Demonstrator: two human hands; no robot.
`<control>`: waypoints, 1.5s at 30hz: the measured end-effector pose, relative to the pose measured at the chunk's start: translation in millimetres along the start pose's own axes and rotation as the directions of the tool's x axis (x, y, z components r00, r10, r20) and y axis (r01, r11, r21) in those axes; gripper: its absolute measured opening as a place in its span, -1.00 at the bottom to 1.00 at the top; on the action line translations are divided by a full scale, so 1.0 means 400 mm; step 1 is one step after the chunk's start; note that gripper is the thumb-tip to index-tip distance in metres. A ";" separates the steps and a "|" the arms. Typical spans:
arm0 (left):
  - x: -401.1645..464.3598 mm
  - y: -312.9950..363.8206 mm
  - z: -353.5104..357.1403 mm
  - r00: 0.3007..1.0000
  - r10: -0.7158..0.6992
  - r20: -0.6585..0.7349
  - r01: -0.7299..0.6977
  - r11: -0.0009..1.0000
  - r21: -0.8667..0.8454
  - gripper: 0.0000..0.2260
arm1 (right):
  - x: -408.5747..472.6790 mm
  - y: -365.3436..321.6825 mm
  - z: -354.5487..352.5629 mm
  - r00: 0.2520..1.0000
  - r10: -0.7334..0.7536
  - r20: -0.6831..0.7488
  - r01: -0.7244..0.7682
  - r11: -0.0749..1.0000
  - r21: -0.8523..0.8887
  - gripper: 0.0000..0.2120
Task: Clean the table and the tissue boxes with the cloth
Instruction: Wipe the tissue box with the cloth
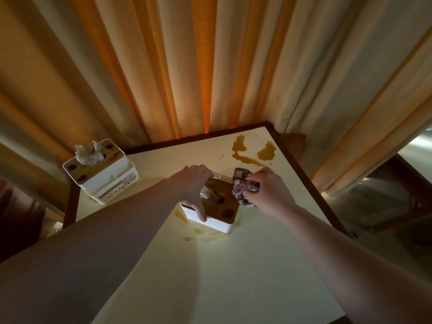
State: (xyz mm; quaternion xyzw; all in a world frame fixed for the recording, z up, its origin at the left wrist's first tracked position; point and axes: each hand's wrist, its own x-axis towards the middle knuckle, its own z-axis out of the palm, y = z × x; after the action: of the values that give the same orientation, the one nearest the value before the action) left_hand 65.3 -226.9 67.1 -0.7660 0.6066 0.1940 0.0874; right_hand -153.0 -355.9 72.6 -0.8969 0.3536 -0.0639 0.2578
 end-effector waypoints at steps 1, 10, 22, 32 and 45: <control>-0.006 0.005 0.008 1.000 -0.013 -0.006 0.012 0.999 -0.044 0.22 | 0.008 -0.008 0.000 1.000 -0.012 -0.001 0.012 1.000 -0.017 -0.73; -0.048 0.051 0.090 0.973 -0.164 -0.160 0.145 0.982 -0.123 0.27 | 0.068 -0.083 0.044 0.994 -0.054 0.090 0.066 0.987 -0.143 -0.86; -0.051 0.062 0.088 0.969 -0.199 -0.149 0.166 0.964 -0.205 0.32 | -0.056 -0.074 0.026 0.957 -0.069 0.282 0.138 0.962 -0.234 -0.84; -0.042 0.062 0.086 0.959 -0.234 -0.157 0.208 0.964 -0.168 0.31 | 0.101 -0.103 0.042 0.983 -0.042 0.179 0.092 0.956 -0.280 -0.82; -0.048 0.085 0.071 0.956 -0.268 -0.120 0.235 0.944 -0.233 0.32 | -0.061 -0.060 0.023 0.964 -0.069 0.257 0.131 0.964 -0.233 -0.86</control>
State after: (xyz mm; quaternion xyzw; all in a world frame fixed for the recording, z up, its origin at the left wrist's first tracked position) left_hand 23.4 -207.7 52.6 -0.8546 0.4837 0.1879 -0.0180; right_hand -154.1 -321.2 78.6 -0.9398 0.2779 0.0797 0.1822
